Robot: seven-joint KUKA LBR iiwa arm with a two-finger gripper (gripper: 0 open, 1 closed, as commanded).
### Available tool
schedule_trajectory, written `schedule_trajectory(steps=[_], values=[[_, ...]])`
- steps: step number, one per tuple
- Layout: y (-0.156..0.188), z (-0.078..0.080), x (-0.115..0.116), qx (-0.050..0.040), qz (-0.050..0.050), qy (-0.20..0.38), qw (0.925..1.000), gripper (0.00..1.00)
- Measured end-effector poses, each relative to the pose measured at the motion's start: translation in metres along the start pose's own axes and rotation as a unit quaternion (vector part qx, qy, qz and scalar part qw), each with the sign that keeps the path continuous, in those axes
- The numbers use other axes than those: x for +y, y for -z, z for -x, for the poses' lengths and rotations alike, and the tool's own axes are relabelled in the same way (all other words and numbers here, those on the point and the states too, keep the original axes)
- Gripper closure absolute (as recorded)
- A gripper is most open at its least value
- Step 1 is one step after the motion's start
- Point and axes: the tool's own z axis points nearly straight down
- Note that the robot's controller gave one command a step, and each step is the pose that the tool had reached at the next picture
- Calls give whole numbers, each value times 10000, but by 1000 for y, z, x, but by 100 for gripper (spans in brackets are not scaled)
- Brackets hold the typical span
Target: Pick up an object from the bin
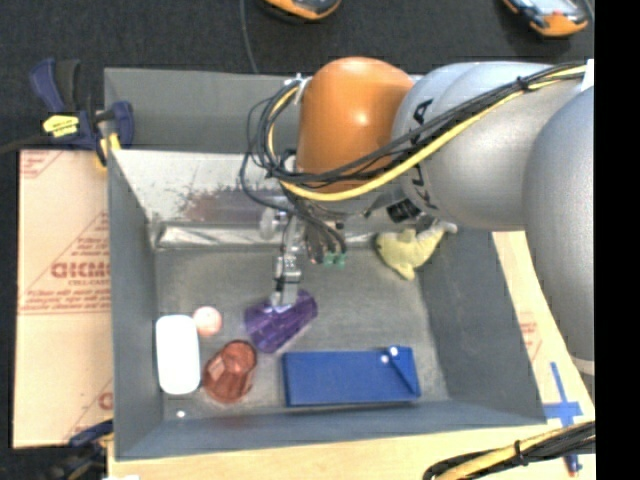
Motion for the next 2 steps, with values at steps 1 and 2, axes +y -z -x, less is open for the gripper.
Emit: schedule_trajectory(steps=[1,2], values=[[5,2,-1,-40,4,-15,10000,0],[-49,-3,-21,-54,-4,801,9968,0]])
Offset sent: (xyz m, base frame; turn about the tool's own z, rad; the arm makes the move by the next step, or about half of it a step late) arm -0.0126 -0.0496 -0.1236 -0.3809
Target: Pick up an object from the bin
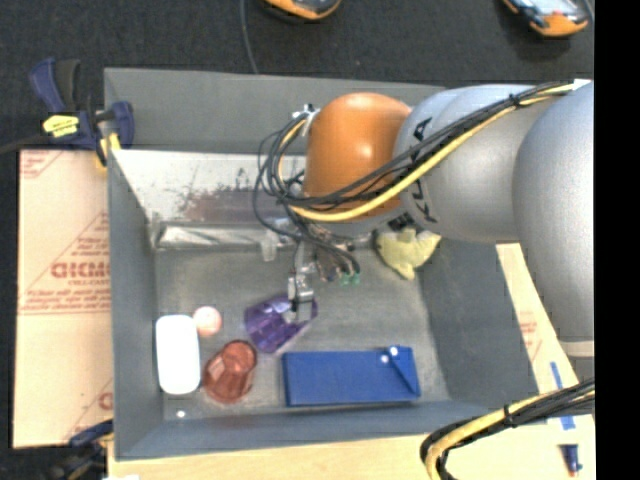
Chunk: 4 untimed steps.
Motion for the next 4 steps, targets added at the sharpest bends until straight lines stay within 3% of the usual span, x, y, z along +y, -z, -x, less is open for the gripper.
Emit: schedule_trajectory(steps=[1,2,3,4], values=[[3,-11,-15,-5,3,955,9954,0],[-10,-15,-18,8,-2,1345,9909,0],[-79,-16,-29,0,-1,1916,9815,0],[-75,-15,-14,-49,-16,2611,9653,100]])
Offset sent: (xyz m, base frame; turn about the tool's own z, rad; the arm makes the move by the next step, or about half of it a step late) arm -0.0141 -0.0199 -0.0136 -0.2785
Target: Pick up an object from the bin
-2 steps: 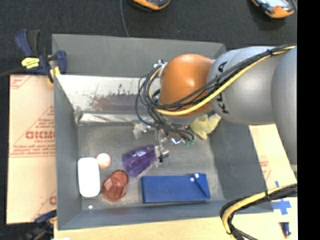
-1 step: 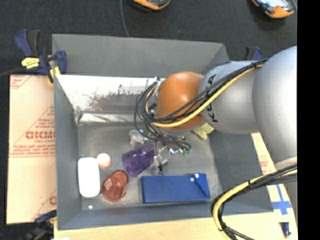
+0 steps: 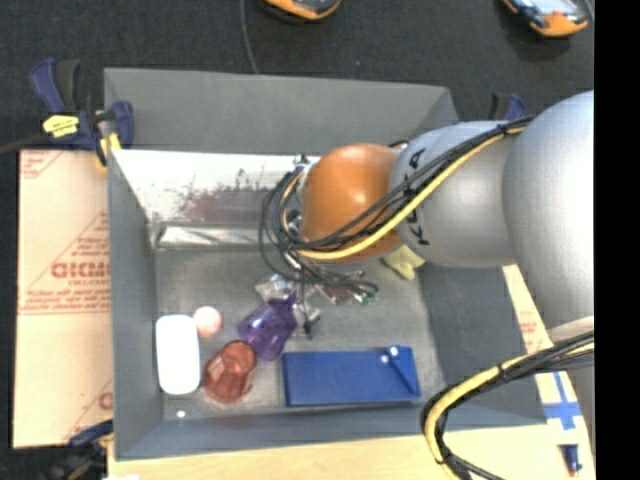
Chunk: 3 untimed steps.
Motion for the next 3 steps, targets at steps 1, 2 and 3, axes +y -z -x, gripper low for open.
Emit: schedule_trajectory(steps=[1,2,3], values=[[0,0,0,0,2,-3,10000,100],[8,0,0,-7,1,-18,10000,100],[23,0,-1,-14,-4,-33,10000,100]])
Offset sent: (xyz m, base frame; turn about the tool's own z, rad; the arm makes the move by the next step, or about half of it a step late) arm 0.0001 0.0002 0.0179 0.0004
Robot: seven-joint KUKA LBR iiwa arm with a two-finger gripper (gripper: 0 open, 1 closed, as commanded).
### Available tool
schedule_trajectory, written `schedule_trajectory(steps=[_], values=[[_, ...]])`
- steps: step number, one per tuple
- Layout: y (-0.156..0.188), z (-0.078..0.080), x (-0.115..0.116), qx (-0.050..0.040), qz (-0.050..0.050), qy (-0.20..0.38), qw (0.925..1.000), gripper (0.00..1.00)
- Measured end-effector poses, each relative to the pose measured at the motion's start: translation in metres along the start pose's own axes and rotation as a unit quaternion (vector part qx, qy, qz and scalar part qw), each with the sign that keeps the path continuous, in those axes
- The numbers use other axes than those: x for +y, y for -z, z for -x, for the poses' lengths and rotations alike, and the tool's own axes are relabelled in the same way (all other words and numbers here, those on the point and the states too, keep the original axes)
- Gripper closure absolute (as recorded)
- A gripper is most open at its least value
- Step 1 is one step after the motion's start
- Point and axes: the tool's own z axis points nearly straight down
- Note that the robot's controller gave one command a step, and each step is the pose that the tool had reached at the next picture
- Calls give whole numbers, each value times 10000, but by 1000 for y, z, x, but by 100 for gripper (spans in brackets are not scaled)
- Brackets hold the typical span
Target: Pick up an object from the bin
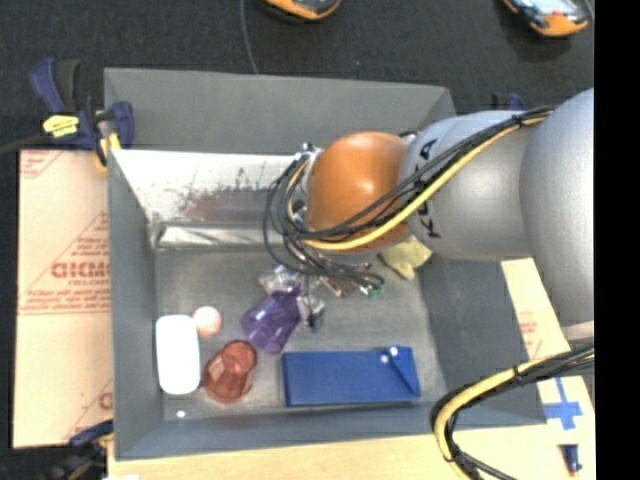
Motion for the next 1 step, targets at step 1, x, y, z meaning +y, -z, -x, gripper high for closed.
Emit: schedule_trajectory(steps=[1], values=[[34,-1,1,38,26,-3,10000,100]])
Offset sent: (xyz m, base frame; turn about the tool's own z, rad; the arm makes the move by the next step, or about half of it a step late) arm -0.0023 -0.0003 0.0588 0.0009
